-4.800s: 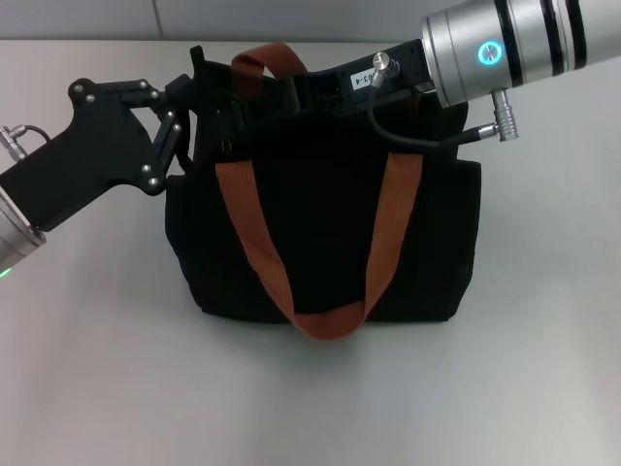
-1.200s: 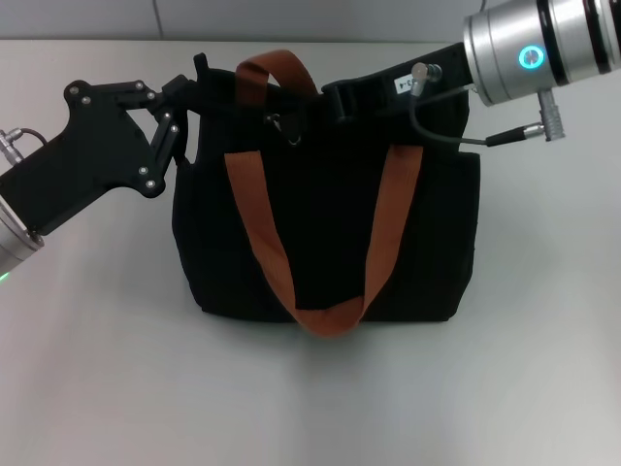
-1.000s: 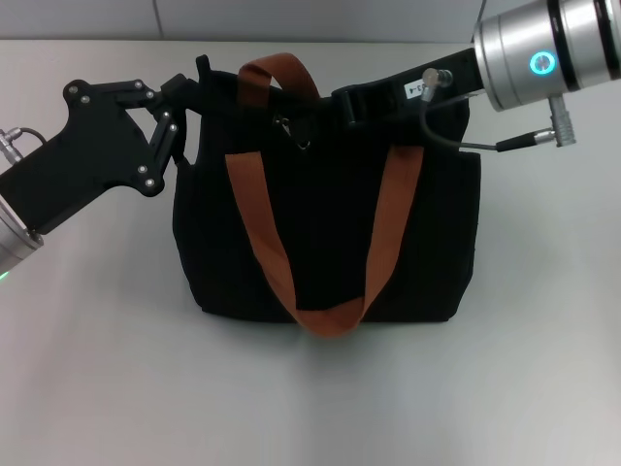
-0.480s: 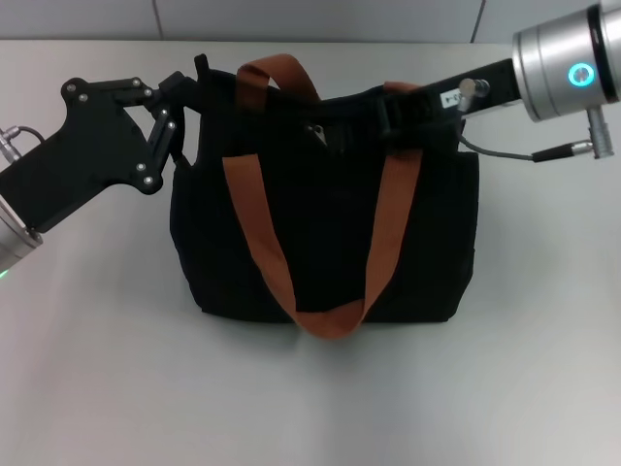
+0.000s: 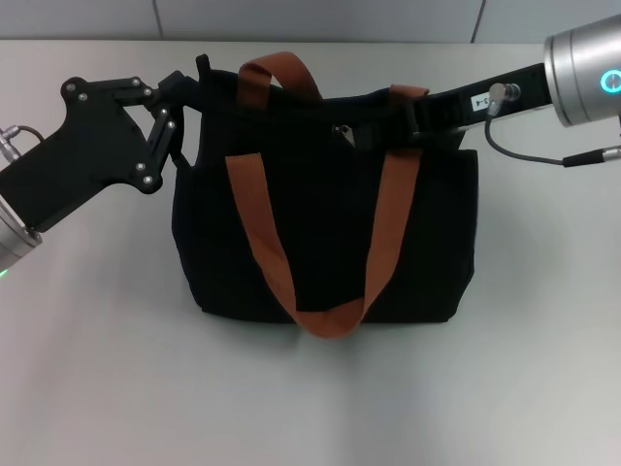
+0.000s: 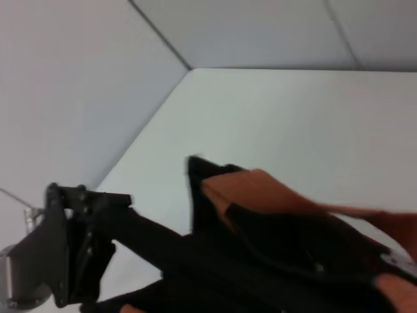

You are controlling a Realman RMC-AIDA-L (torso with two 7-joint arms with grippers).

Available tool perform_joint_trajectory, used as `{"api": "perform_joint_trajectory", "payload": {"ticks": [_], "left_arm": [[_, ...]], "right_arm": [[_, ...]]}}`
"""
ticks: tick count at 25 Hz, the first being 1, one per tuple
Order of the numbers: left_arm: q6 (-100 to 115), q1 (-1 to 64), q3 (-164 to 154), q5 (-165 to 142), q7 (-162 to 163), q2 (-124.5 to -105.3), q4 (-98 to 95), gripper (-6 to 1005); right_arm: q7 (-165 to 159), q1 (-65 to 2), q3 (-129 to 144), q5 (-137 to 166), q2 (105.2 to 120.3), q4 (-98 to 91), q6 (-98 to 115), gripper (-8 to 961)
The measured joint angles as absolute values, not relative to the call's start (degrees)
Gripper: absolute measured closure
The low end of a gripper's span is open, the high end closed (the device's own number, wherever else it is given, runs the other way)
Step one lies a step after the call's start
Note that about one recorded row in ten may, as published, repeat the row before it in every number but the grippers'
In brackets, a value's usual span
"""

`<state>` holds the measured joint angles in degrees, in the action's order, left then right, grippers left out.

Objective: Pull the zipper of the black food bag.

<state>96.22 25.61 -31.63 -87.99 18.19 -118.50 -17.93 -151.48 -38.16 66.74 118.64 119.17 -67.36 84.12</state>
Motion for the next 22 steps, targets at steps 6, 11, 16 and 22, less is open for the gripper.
{"api": "perform_joint_trajectory", "payload": {"ticks": [6,11,16,22], "left_arm": [[96.2,25.7,-31.6,-87.9,18.2,-118.48,-17.9,976],[96.1,25.7,-31.6,-87.7,18.2,-118.45,-17.9,976],[96.1,25.7,-31.6,-87.7,18.2,-118.46,-17.9,976],[96.1,25.9,-31.6,-87.7,18.2,-118.47,-17.9,976]], "right_arm": [[-152.0,-37.3,65.1,119.8,119.17,-68.6,85.2,959],[-152.0,-35.8,62.4,121.3,119.18,-71.0,86.4,959],[-152.0,-35.0,61.6,121.3,119.27,-72.3,87.1,957],[-151.8,-34.7,60.9,121.0,119.32,-72.7,87.8,952]]}}
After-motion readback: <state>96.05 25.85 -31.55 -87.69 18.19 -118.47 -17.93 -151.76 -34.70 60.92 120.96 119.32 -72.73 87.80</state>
